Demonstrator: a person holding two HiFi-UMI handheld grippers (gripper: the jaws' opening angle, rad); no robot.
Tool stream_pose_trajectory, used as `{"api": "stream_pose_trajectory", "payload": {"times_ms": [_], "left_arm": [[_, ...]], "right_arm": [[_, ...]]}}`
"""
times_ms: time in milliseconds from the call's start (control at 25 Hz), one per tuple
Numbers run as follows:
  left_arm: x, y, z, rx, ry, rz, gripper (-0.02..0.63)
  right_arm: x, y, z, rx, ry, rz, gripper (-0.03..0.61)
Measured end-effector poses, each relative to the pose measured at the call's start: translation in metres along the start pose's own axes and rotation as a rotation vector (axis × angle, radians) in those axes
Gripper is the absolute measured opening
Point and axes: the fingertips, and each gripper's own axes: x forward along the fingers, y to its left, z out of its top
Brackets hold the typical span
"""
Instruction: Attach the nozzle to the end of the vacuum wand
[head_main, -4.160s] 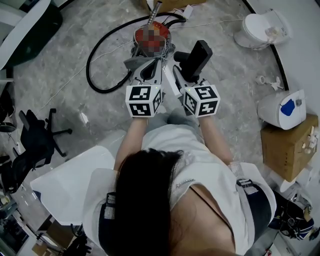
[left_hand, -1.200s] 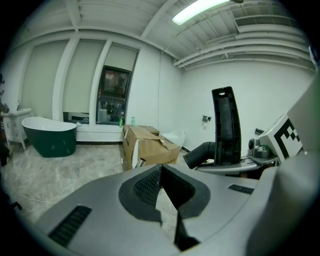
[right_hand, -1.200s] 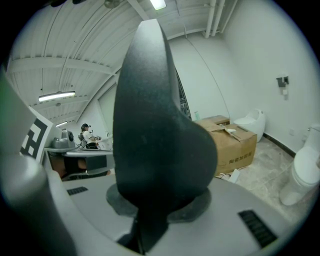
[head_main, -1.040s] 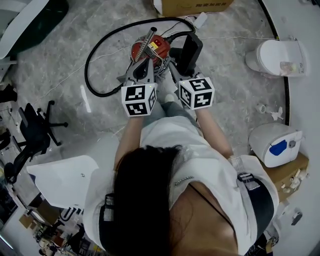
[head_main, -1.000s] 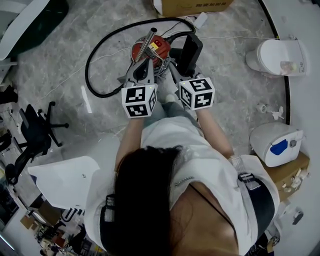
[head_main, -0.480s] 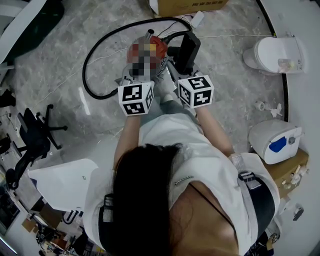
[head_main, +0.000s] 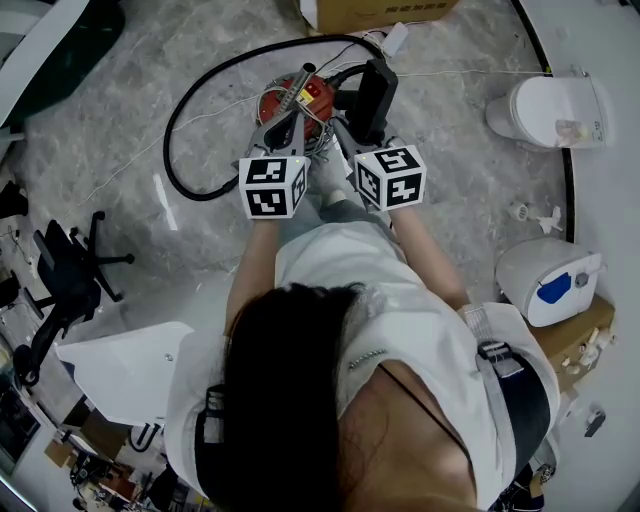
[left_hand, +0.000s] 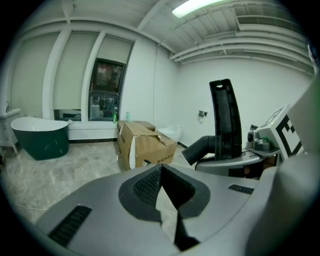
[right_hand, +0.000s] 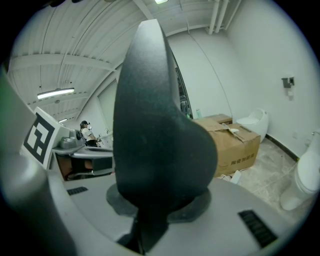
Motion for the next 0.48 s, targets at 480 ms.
{"api": "stream_pose_trajectory", "payload": {"times_ms": [480], "left_arm": [[0.02, 0.031, -0.002, 0.017, 0.024, -0.027, 0.002]], "right_arm": [[0.031, 0.002, 0.003, 0.004, 0.033, -0.038, 0.098]]}}
